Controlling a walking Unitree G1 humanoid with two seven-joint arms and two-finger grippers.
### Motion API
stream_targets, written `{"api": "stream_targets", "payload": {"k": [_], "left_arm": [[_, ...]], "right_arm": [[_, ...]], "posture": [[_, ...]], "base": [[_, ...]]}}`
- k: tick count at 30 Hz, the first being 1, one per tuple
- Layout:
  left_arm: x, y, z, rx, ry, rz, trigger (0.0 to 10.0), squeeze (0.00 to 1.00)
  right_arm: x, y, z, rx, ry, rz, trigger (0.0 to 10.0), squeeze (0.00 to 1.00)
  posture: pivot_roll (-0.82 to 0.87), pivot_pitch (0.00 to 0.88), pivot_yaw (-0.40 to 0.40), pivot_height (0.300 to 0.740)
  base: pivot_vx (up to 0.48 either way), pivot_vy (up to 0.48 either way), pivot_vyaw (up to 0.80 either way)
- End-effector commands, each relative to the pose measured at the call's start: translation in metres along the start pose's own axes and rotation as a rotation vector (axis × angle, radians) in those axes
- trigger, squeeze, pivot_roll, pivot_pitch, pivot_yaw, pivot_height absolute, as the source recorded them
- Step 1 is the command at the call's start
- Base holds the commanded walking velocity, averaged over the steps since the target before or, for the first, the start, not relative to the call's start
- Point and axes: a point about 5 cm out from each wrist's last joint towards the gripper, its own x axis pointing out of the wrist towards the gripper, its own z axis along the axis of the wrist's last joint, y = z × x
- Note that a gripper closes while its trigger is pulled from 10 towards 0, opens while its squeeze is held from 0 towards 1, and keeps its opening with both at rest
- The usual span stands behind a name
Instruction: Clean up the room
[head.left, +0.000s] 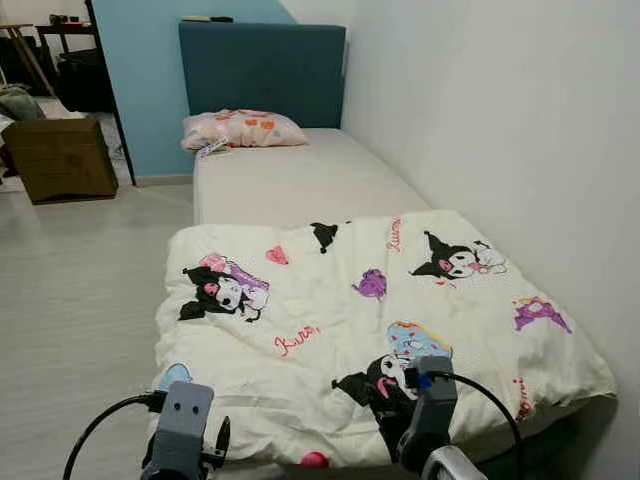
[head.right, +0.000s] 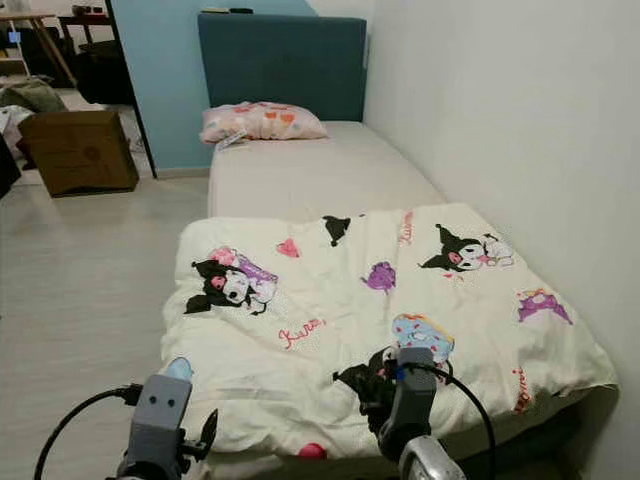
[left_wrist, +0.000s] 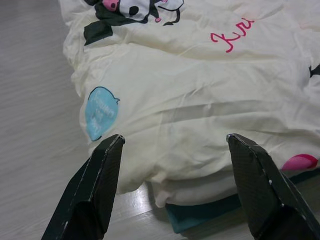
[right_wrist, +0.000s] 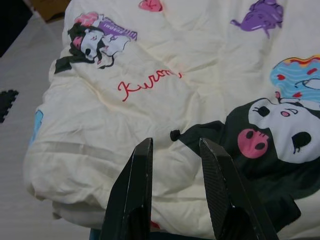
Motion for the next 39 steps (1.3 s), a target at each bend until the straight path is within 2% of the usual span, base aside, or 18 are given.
{"api": "stream_targets", "payload": {"k": [1, 6, 8, 13, 17, 22, 25, 27, 33, 39], "left_arm": [[-0.005, 0.008, -0.003, 0.019, 0.018, 0.035, 10.0, 0.0], [-0.01, 0.021, -0.003, 0.03, 0.022, 0.088, 10.0, 0.0], [-0.017, 0.03, -0.004, 0.04, 0.027, 0.135, 10.0, 0.0], [-0.03, 0.041, -0.005, 0.053, 0.035, 0.2, 10.0, 0.0], [-0.036, 0.044, -0.005, 0.06, 0.037, 0.219, 10.0, 0.0], [-0.038, 0.041, -0.006, 0.063, 0.051, 0.194, 10.0, 0.0], [-0.028, 0.032, -0.007, 0.067, 0.057, 0.145, 10.0, 0.0], [-0.026, 0.031, -0.006, 0.061, 0.057, 0.138, 10.0, 0.0], [-0.003, 0.029, -0.011, 0.093, 0.067, 0.075, 10.0, 0.0], [0.001, 0.032, -0.01, 0.117, 0.068, 0.057, 10.0, 0.0]], "right_arm": [[0.004, 0.005, -0.003, -0.011, 0.008, 0.041, 10.0, 0.0], [0.016, 0.015, -0.001, -0.017, 0.007, 0.098, 10.0, 0.0], [0.025, 0.024, 0.001, -0.017, 0.006, 0.142, 10.0, 0.0], [0.037, 0.039, 0.001, -0.014, 0.011, 0.208, 10.0, 0.0], [0.042, 0.045, 0.0, -0.016, 0.013, 0.224, 10.0, 0.0], [0.044, 0.046, -0.003, -0.006, 0.016, 0.219, 10.0, 0.0], [0.042, 0.04, -0.004, 0.016, 0.009, 0.19, 10.0, 0.0], [0.042, 0.038, -0.004, 0.013, 0.009, 0.184, 10.0, 0.0], [0.035, 0.028, -0.005, 0.012, -0.006, 0.138, 10.0, 0.0], [0.032, 0.024, -0.006, 0.008, -0.01, 0.127, 10.0, 0.0]], "posture": [[0.09, 0.199, -0.077, 0.613], [0.12, 0.199, -0.109, 0.613], [0.17, 0.203, -0.158, 0.613], [0.22, 0.212, -0.199, 0.613], [0.23, 0.22, -0.201, 0.613], [0.22, 0.231, -0.174, 0.609], [0.2, 0.237, -0.154, 0.589], [0.2, 0.239, -0.15, 0.579], [0.16, 0.253, -0.11, 0.564], [0.15, 0.261, -0.1, 0.564]], "base": [[0.0, 0.0, 0.0], [0.0, 0.0, 0.0], [0.0, 0.0, 0.0], [0.0, 0.0, 0.0], [0.0, 0.0, 0.0], [0.0, 0.0, 0.0], [0.0, 0.0, 0.0], [0.0, 0.0, 0.0], [0.0, 0.0, 0.0], [0.0, 0.0, 0.0]]}}
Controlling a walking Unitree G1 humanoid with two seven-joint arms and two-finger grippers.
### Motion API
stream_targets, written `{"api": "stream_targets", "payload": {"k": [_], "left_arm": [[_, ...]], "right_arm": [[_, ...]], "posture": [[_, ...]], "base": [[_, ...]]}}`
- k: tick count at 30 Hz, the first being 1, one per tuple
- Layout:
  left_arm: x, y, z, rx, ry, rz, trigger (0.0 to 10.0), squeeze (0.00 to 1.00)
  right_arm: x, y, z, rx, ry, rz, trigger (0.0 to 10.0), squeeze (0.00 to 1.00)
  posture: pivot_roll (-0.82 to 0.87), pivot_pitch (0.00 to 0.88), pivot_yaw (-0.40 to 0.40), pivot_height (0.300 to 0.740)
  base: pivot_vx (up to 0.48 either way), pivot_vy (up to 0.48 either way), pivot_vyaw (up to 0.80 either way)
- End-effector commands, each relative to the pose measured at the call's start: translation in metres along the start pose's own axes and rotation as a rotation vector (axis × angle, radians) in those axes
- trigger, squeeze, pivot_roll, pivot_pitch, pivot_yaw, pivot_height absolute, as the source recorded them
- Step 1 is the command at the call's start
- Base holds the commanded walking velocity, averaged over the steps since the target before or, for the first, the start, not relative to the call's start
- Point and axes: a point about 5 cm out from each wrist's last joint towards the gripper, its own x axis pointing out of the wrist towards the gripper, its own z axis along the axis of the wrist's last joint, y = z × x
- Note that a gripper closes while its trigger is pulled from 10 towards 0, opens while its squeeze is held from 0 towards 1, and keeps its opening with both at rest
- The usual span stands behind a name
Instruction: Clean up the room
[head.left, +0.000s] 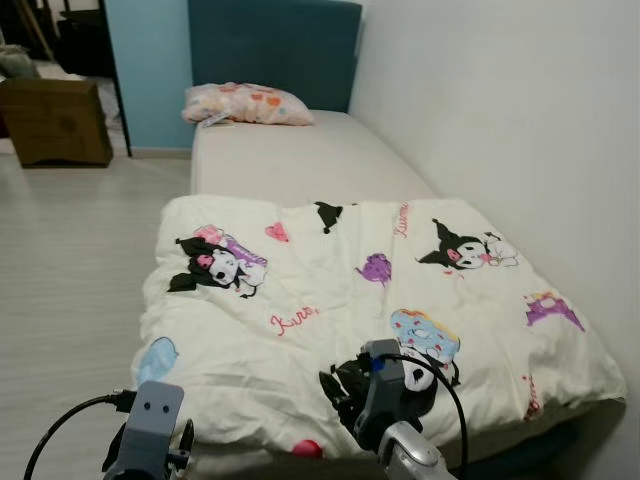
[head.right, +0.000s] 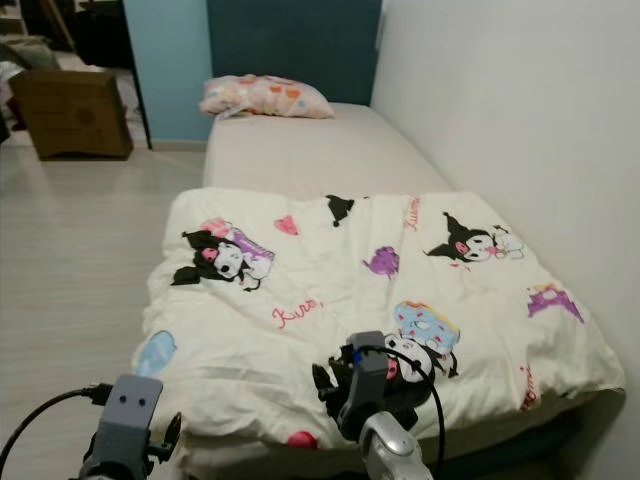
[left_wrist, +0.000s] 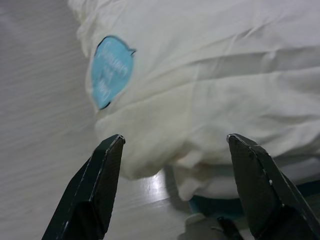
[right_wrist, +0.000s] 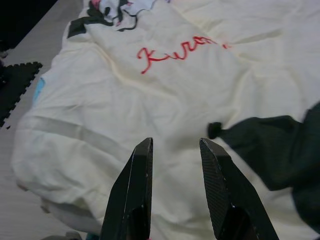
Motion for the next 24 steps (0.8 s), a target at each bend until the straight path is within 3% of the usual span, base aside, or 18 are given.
{"api": "stream_targets", "payload": {"k": [1, 5, 6, 7, 8, 9, 10, 13, 14, 15, 16, 17, 19, 20, 22, 24], "left_arm": [[-0.001, 0.001, -0.009, 0.038, 0.032, -0.024, 10.0, 0.0], [-0.001, 0.001, -0.014, 0.096, 0.039, -0.064, 10.0, 0.0], [-0.001, 0.001, -0.021, 0.157, 0.046, -0.103, 10.0, 0.0], [0.0, 0.002, -0.025, 0.219, 0.047, -0.139, 10.0, 0.22], [0.0, 0.002, -0.025, 0.219, 0.047, -0.139, 10.0, 0.22], [0.0, 0.003, -0.03, 0.272, 0.05, -0.168, 10.0, 0.58], [0.003, 0.004, -0.035, 0.332, 0.057, -0.183, 10.0, 0.59], [0.003, 0.004, -0.035, 0.332, 0.057, -0.183, 10.0, 0.59], [0.007, 0.007, -0.038, 0.381, 0.059, -0.185, 10.0, 0.55], [0.012, 0.009, -0.038, 0.459, 0.039, -0.192, 10.0, 0.01], [0.012, 0.009, -0.038, 0.459, 0.039, -0.192, 10.0, 0.01], [0.015, 0.011, -0.038, 0.51, 0.022, -0.198, 10.0, 0.01], [0.015, 0.011, -0.038, 0.51, 0.022, -0.198, 10.0, 0.01], [0.016, 0.006, -0.036, 0.564, -0.024, -0.246, 10.0, 0.0], [0.016, 0.006, -0.036, 0.564, -0.024, -0.246, 10.0, 0.0], [0.015, -0.003, -0.036, 0.644, -0.077, -0.334, 10.0, 0.0]], "right_arm": [[-0.005, -0.004, -0.002, 0.0, -0.004, -0.015, 10.0, 0.0], [-0.007, -0.004, -0.003, -0.002, -0.003, -0.016, 10.0, 0.0], [-0.007, -0.004, -0.003, -0.003, -0.002, -0.016, 10.0, 0.0], [-0.007, -0.004, -0.003, -0.004, -0.002, -0.015, 10.0, 0.0], [-0.007, -0.004, -0.003, -0.004, -0.002, -0.015, 10.0, 0.0], [-0.008, -0.004, -0.002, -0.005, -0.001, -0.014, 10.0, 0.0], [-0.008, -0.003, -0.002, -0.006, 0.0, -0.012, 10.0, 0.0], [-0.008, -0.003, -0.002, -0.006, 0.0, -0.012, 10.0, 0.0], [-0.008, -0.003, -0.002, -0.005, 0.004, -0.01, 10.0, 0.0], [-0.009, -0.003, -0.002, -0.005, 0.005, -0.009, 10.0, 0.0], [-0.009, -0.003, -0.002, -0.005, 0.005, -0.009, 10.0, 0.0], [-0.009, -0.003, -0.002, -0.005, 0.006, -0.008, 10.0, 0.0], [-0.009, -0.003, -0.002, -0.005, 0.006, -0.008, 10.0, 0.0], [-0.011, -0.002, -0.002, -0.003, 0.003, -0.011, 10.0, 0.0], [-0.011, -0.002, -0.002, -0.003, 0.003, -0.011, 10.0, 0.0], [-0.013, -0.002, -0.001, 0.001, -0.001, -0.015, 10.0, 0.0]], "posture": [[0.15, 0.261, -0.1, 0.564], [0.15, 0.269, -0.102, 0.564], [0.15, 0.275, -0.105, 0.564], [0.14, 0.285, -0.111, 0.564], [0.14, 0.285, -0.111, 0.564], [0.14, 0.285, -0.111, 0.564], [0.14, 0.293, -0.114, 0.564], [0.14, 0.293, -0.114, 0.564], [0.13, 0.297, -0.116, 0.564], [0.12, 0.304, -0.116, 0.559], [0.12, 0.304, -0.116, 0.559], [0.12, 0.304, -0.116, 0.554], [0.12, 0.304, -0.116, 0.554], [0.11, 0.31, -0.113, 0.554], [0.11, 0.31, -0.113, 0.554], [0.11, 0.311, -0.113, 0.554]], "base": [[0.0, 0.0, 0.0], [0.0, 0.0, 0.0], [0.0, 0.0, 0.0], [0.0, 0.0, 0.0], [0.0, 0.0, 0.0], [0.0, 0.0, 0.0], [0.0, 0.0, 0.0], [0.0, 0.0, 0.0], [0.0, 0.0, 0.0], [0.0, 0.0, 0.0], [0.0, 0.0, 0.0], [0.0, 0.0, 0.0], [0.0, 0.0, 0.0], [0.0, 0.0, 0.0], [0.0, 0.0, 0.0], [0.0, 0.0, 0.0]]}}
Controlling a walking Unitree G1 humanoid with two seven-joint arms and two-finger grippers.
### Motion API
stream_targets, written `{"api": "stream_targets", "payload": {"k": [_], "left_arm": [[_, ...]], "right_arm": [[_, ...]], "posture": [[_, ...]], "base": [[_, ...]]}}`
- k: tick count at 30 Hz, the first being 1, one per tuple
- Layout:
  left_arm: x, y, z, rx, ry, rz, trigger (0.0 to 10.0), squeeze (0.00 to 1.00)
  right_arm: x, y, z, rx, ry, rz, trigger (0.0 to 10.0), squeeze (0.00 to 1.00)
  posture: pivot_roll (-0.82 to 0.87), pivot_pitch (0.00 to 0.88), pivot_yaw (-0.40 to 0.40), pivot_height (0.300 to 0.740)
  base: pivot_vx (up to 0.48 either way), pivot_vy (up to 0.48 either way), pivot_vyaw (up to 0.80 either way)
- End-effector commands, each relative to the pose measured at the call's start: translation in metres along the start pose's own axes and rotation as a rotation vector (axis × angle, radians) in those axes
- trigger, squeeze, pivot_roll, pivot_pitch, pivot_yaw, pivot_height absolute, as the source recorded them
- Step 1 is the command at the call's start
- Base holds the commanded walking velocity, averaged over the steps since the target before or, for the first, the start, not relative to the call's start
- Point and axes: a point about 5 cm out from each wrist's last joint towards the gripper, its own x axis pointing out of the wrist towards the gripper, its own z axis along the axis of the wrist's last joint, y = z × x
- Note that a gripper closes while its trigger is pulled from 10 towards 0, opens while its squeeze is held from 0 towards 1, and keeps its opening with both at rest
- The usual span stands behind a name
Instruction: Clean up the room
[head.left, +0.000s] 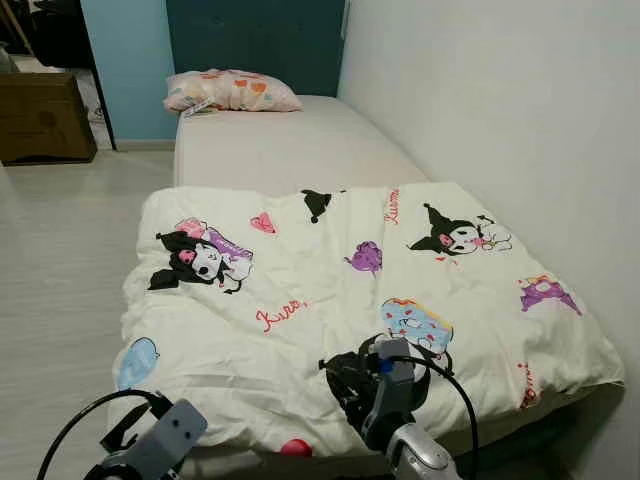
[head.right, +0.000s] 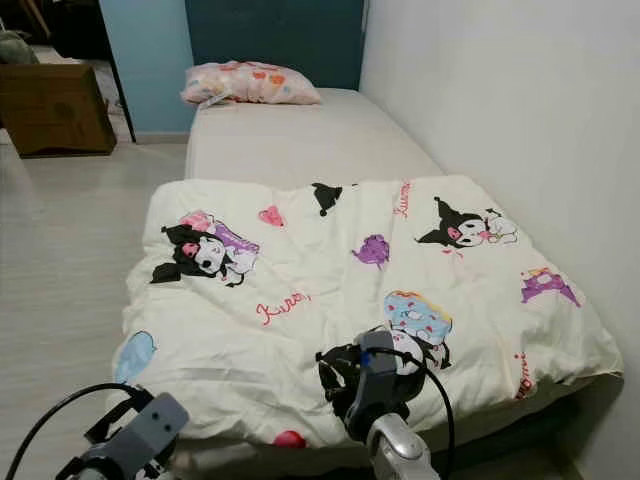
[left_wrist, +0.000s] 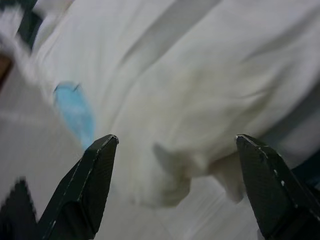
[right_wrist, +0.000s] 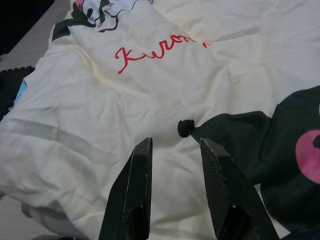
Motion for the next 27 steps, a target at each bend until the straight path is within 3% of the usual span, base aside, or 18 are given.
{"api": "stream_targets", "payload": {"k": [1, 2, 3, 5, 9, 10, 16, 21, 24, 27], "left_arm": [[-0.004, -0.013, -0.004, 0.067, -0.015, -0.084, 10.0, 0.0], [-0.001, -0.021, -0.002, 0.15, -0.052, -0.125, 10.0, 0.0], [-0.001, -0.021, -0.002, 0.15, -0.052, -0.125, 10.0, 0.0], [0.004, -0.032, 0.0, 0.265, -0.091, -0.169, 10.0, 0.0], [0.012, -0.04, -0.002, 0.354, -0.11, -0.182, 10.0, 0.0], [0.02, -0.039, -0.002, 0.417, -0.125, -0.141, 10.0, 0.0], [0.03, -0.033, -0.002, 0.462, -0.105, -0.084, 10.0, 0.0], [0.038, -0.03, -0.004, 0.508, -0.094, -0.061, 10.0, 0.0], [0.04, -0.028, -0.002, 0.513, -0.126, -0.071, 10.0, 0.0], [0.04, -0.028, -0.002, 0.518, -0.145, -0.073, 9.9, 0.0]], "right_arm": [[-0.006, -0.002, -0.007, 0.014, 0.025, -0.015, 10.0, 0.0], [-0.008, -0.001, -0.007, 0.015, 0.023, -0.017, 10.0, 0.0], [-0.008, -0.001, -0.007, 0.015, 0.023, -0.017, 10.0, 0.0], [-0.011, 0.0, -0.007, 0.016, 0.02, -0.021, 10.0, 0.0], [-0.014, 0.001, -0.006, 0.014, 0.018, -0.024, 10.0, 0.0], [-0.017, 0.001, -0.003, 0.011, 0.013, -0.029, 10.0, 0.0], [-0.021, 0.003, -0.001, 0.008, 0.014, -0.024, 10.0, 0.0], [-0.03, 0.023, -0.004, -0.062, 0.093, 0.155, 10.0, 0.0], [-0.052, 0.048, -0.013, -0.161, 0.234, 0.463, 10.0, 0.0], [-0.061, 0.055, -0.015, -0.177, 0.281, 0.558, 10.0, 0.0]], "posture": [[0.11, 0.311, -0.113, 0.554], [0.09, 0.318, -0.112, 0.554], [0.09, 0.318, -0.112, 0.554], [0.07, 0.327, -0.111, 0.554], [0.06, 0.33, -0.11, 0.554], [0.04, 0.337, -0.109, 0.554], [0.02, 0.349, -0.105, 0.554], [0.01, 0.357, -0.103, 0.554], [0.01, 0.357, -0.101, 0.554], [0.01, 0.355, -0.102, 0.554]], "base": [[0.0, 0.0, 0.0], [0.0, 0.0, 0.0], [0.0, 0.0, 0.0], [0.0, 0.0, 0.0], [0.0, 0.0, 0.0], [0.0, 0.0, 0.0], [0.0, 0.0, 0.0], [0.0, 0.0, 0.0], [0.0, 0.0, 0.0], [0.0, 0.0, 0.0]]}}
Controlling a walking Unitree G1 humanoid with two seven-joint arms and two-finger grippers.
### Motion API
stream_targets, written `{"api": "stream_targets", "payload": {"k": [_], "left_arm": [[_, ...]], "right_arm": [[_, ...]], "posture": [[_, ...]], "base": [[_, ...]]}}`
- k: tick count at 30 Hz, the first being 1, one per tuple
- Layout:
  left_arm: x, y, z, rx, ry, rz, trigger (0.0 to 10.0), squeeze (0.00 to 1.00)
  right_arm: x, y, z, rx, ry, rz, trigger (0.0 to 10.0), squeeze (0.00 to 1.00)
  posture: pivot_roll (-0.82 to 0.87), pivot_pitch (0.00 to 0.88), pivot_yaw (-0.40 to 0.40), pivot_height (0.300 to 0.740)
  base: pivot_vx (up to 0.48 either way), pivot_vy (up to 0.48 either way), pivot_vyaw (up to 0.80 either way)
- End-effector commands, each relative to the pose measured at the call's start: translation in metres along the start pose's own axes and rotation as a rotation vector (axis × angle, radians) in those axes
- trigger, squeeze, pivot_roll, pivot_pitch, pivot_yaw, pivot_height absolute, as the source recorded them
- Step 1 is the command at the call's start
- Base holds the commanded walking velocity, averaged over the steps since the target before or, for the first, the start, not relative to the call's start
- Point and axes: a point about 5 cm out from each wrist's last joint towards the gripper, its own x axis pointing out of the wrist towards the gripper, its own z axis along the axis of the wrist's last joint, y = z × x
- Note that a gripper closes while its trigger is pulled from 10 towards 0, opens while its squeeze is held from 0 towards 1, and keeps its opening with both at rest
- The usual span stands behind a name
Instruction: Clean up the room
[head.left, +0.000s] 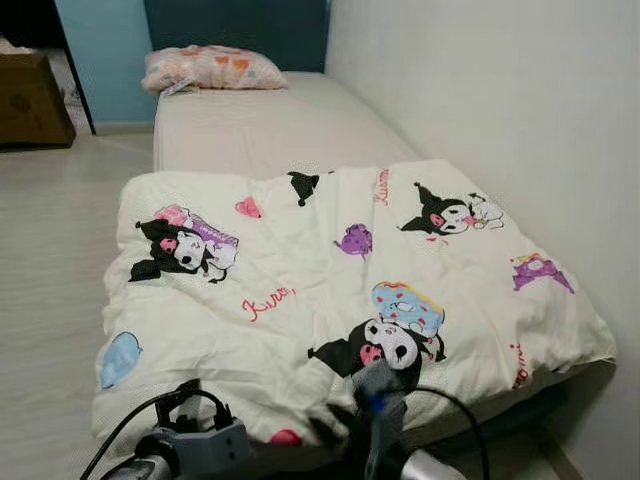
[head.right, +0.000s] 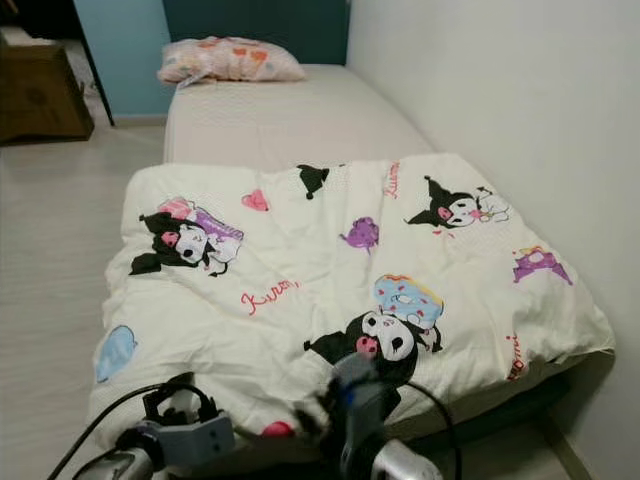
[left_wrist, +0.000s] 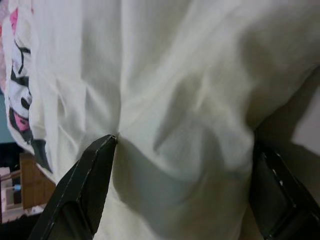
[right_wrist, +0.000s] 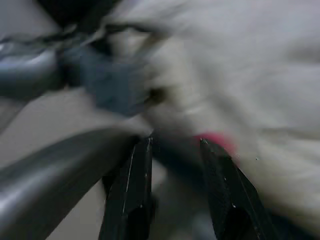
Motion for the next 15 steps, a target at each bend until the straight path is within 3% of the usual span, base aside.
{"api": "stream_targets", "payload": {"k": [1, 2, 3, 4, 5, 6, 7, 8, 9, 15], "left_arm": [[-0.0052, -0.0103, -0.0021, 0.023, -0.011, -0.042, 9.9, 0.0], [-0.0047, -0.0105, -0.0024, 0.028, -0.016, -0.039, 9.9, 0.0], [-0.0041, -0.0106, -0.0029, 0.034, -0.018, -0.034, 9.0, 0.0], [-0.0041, -0.0106, -0.0029, 0.034, -0.018, -0.034, 9.0, 0.0], [-0.0032, -0.0103, -0.003, 0.036, -0.02, -0.03, 4.9, 0.0], [-0.0022, -0.0101, -0.0029, 0.038, -0.022, -0.025, 4.2, 0.0], [-0.0014, -0.0099, -0.0026, 0.038, -0.025, -0.022, 2.5, 0.0], [-0.0014, -0.0099, -0.0026, 0.038, -0.025, -0.022, 2.5, 0.0], [-0.0006, -0.0102, -0.0014, 0.035, -0.034, -0.021, 0.0, 0.0], [-0.0033, -0.0125, -0.0011, 0.026, -0.048, -0.028, 0.0, 0.0]], "right_arm": [[-0.0008, 0.0088, -0.0025, 0.012, 0.021, 0.062, 10.0, 0.0], [-0.002, 0.0113, -0.0031, 0.007, 0.035, 0.087, 10.0, 0.0], [-0.0028, 0.0132, -0.0041, -0.005, 0.055, 0.107, 10.0, 0.0], [-0.0028, 0.0132, -0.0041, -0.005, 0.055, 0.107, 10.0, 0.0], [-0.0028, 0.0145, -0.0056, -0.028, 0.072, 0.118, 10.0, 0.0], [-0.0025, 0.0152, -0.006, -0.043, 0.083, 0.117, 10.0, 0.0], [-0.002, 0.0152, -0.0058, -0.051, 0.086, 0.112, 10.0, 0.0], [-0.002, 0.0152, -0.0058, -0.051, 0.086, 0.112, 10.0, 0.0], [-0.001, 0.0132, -0.0043, -0.054, 0.087, 0.086, 10.0, 0.0], [0.0008, 0.0083, -0.0011, -0.056, 0.075, 0.035, 10.0, 0.0]], "posture": [[0.01, 0.355, -0.102, 0.554], [0.01, 0.355, -0.102, 0.554], [0.01, 0.354, -0.104, 0.554], [0.01, 0.354, -0.104, 0.554], [0.02, 0.354, -0.105, 0.554], [0.02, 0.354, -0.105, 0.554], [0.02, 0.354, -0.105, 0.554], [0.02, 0.354, -0.105, 0.554], [0.02, 0.353, -0.108, 0.554], [0.02, 0.353, -0.107, 0.554]], "base": [[0.0, 0.0, 0.0], [0.0, 0.0, 0.0], [0.0, 0.0, 0.0], [0.0, 0.0, 0.0], [0.0, 0.0, 0.0], [0.0, 0.0, 0.0], [0.0, 0.0, 0.0], [0.0, 0.0, 0.0], [0.0, 0.0, 0.0], [0.0, 0.0, 0.0]]}}
